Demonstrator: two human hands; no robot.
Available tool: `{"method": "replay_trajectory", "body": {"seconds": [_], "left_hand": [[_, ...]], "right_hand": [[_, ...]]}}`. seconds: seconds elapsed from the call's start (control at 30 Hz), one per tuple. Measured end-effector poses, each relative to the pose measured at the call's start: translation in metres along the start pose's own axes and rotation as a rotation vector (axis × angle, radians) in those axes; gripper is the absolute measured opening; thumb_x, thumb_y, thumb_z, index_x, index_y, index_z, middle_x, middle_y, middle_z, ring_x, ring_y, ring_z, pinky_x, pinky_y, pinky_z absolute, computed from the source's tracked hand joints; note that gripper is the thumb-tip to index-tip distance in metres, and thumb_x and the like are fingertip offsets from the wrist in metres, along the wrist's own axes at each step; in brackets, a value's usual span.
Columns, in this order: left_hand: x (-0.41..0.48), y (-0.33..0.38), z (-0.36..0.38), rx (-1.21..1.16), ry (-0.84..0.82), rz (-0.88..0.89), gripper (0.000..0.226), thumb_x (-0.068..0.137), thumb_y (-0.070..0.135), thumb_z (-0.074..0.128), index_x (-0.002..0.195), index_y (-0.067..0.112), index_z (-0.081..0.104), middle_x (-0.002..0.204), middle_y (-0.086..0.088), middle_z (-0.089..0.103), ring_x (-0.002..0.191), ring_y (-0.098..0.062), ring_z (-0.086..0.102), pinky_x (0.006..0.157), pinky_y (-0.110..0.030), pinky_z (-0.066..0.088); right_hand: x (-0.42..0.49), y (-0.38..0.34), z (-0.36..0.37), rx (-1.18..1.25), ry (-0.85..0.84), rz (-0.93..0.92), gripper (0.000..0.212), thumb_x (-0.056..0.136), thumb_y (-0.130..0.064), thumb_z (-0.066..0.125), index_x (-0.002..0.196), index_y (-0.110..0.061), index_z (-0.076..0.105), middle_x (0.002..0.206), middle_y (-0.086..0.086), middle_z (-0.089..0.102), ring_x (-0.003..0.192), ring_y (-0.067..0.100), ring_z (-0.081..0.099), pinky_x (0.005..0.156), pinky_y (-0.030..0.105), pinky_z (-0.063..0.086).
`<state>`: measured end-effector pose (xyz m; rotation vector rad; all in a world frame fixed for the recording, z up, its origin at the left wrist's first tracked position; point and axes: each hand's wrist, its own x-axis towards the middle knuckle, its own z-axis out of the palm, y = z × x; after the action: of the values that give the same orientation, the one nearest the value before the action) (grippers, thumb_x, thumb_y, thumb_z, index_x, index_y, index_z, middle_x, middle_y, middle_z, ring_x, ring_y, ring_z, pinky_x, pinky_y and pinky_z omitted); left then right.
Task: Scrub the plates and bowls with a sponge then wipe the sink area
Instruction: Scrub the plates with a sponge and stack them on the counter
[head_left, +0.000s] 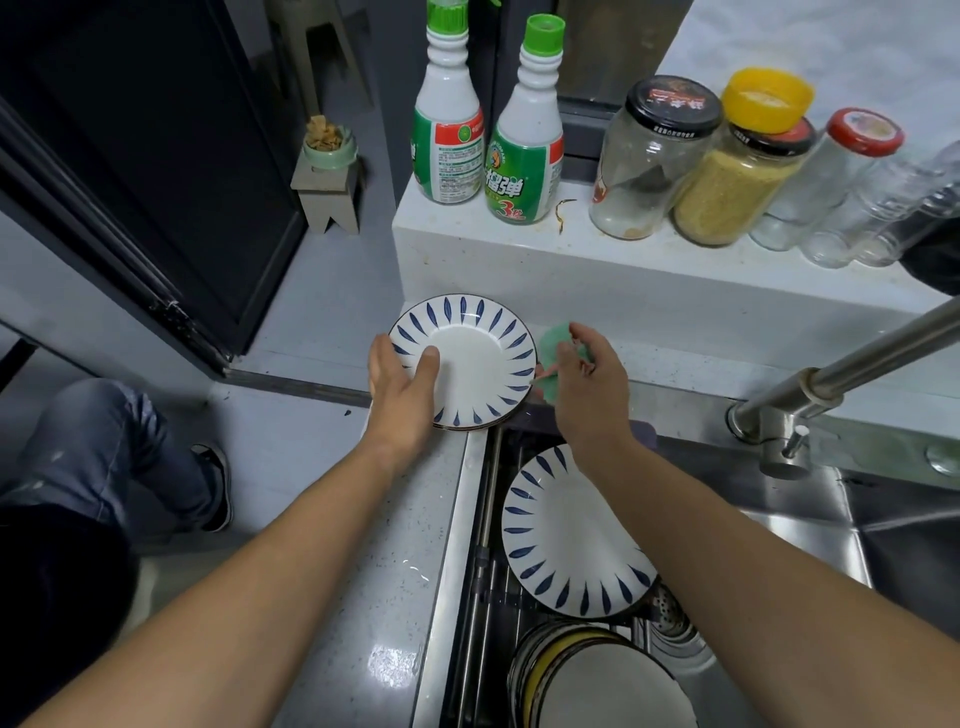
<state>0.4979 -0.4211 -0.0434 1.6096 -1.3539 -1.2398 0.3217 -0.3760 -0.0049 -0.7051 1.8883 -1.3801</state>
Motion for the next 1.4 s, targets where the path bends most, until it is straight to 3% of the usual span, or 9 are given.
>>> {"method": "replay_trajectory", "body": {"seconds": [0.27,0.37,0.53,0.63,0.7,0.77,0.87,0.97,1.4], "left_hand": [[-0.014,0.008,-0.004,0.170,0.047,-0.014,0.082,0.095,0.055,0.046,0.161,0.018,0.016,0.169,0.001,0.012,0.156,-0.018,0.007,0.128,-0.044,0.009],[-0.057,0.023,0.005,0.177,0.164,0.130,0.066,0.094,0.050,0.045,0.148,0.013,0.036,0.146,0.002,0.034,0.139,-0.014,0.026,0.116,-0.031,0.020],[-0.114,0.029,0.040,0.075,-0.198,-0.059,0.030,0.107,0.041,0.047,0.128,0.020,0.052,0.107,0.015,0.061,0.092,0.008,0.056,0.076,-0.007,0.040],[-0.114,0.022,0.062,0.111,-0.368,-0.200,0.044,0.107,0.048,0.042,0.142,0.020,0.047,0.129,0.005,0.061,0.113,-0.011,0.059,0.100,-0.026,0.044],[-0.110,0.014,0.073,0.112,-0.417,-0.253,0.057,0.107,0.052,0.039,0.153,0.019,0.038,0.148,-0.002,0.052,0.132,-0.022,0.052,0.114,-0.039,0.039],[-0.107,0.009,0.082,0.127,-0.454,-0.296,0.064,0.106,0.057,0.036,0.158,0.021,0.030,0.153,-0.002,0.047,0.138,-0.024,0.047,0.115,-0.039,0.037],[-0.104,0.005,0.090,0.148,-0.462,-0.348,0.071,0.103,0.064,0.034,0.158,0.019,0.031,0.154,-0.005,0.046,0.137,-0.028,0.047,0.116,-0.047,0.038],[-0.103,0.005,0.091,0.126,-0.424,-0.403,0.074,0.102,0.066,0.034,0.160,0.020,0.030,0.157,-0.005,0.044,0.144,-0.030,0.042,0.121,-0.051,0.031],[-0.110,0.010,0.085,0.054,-0.352,-0.419,0.066,0.098,0.069,0.034,0.145,0.023,0.044,0.130,0.000,0.060,0.123,-0.026,0.057,0.113,-0.051,0.041]], "right_hand": [[-0.003,-0.005,-0.021,0.048,-0.078,0.096,0.025,0.103,-0.022,0.054,0.127,-0.023,0.061,0.115,-0.004,0.059,0.103,0.027,0.067,0.080,0.050,0.062],[-0.014,-0.001,-0.060,-0.029,-0.092,0.077,0.027,0.102,-0.020,0.055,0.129,-0.022,0.059,0.107,-0.017,0.056,0.098,0.028,0.069,0.076,0.050,0.062],[-0.039,0.024,-0.137,-0.503,-0.058,-0.059,0.030,0.097,-0.033,0.060,0.127,-0.026,0.057,0.109,-0.011,0.065,0.098,0.016,0.065,0.086,0.034,0.053],[-0.056,0.041,-0.161,-0.470,-0.056,0.064,0.033,0.087,-0.040,0.072,0.113,-0.035,0.053,0.097,-0.007,0.067,0.085,0.017,0.068,0.076,0.044,0.060],[-0.067,0.049,-0.163,-0.457,-0.084,0.118,0.042,0.083,-0.035,0.079,0.115,-0.030,0.053,0.098,-0.003,0.066,0.078,0.016,0.067,0.063,0.034,0.061],[-0.074,0.055,-0.160,-0.446,-0.082,0.141,0.046,0.081,-0.029,0.082,0.115,-0.023,0.053,0.098,0.000,0.064,0.077,0.016,0.066,0.057,0.029,0.060],[-0.077,0.063,-0.154,-0.468,-0.041,0.125,0.054,0.074,-0.035,0.086,0.115,-0.028,0.051,0.100,-0.005,0.061,0.089,0.020,0.066,0.074,0.045,0.061],[-0.077,0.065,-0.150,-0.533,-0.042,0.110,0.063,0.074,-0.039,0.084,0.124,-0.021,0.050,0.112,0.003,0.061,0.098,0.021,0.061,0.087,0.038,0.054],[-0.081,0.056,-0.142,-0.753,-0.112,-0.005,0.047,0.090,-0.013,0.064,0.131,-0.012,0.043,0.132,0.012,0.047,0.102,0.024,0.053,0.079,0.027,0.038]]}}
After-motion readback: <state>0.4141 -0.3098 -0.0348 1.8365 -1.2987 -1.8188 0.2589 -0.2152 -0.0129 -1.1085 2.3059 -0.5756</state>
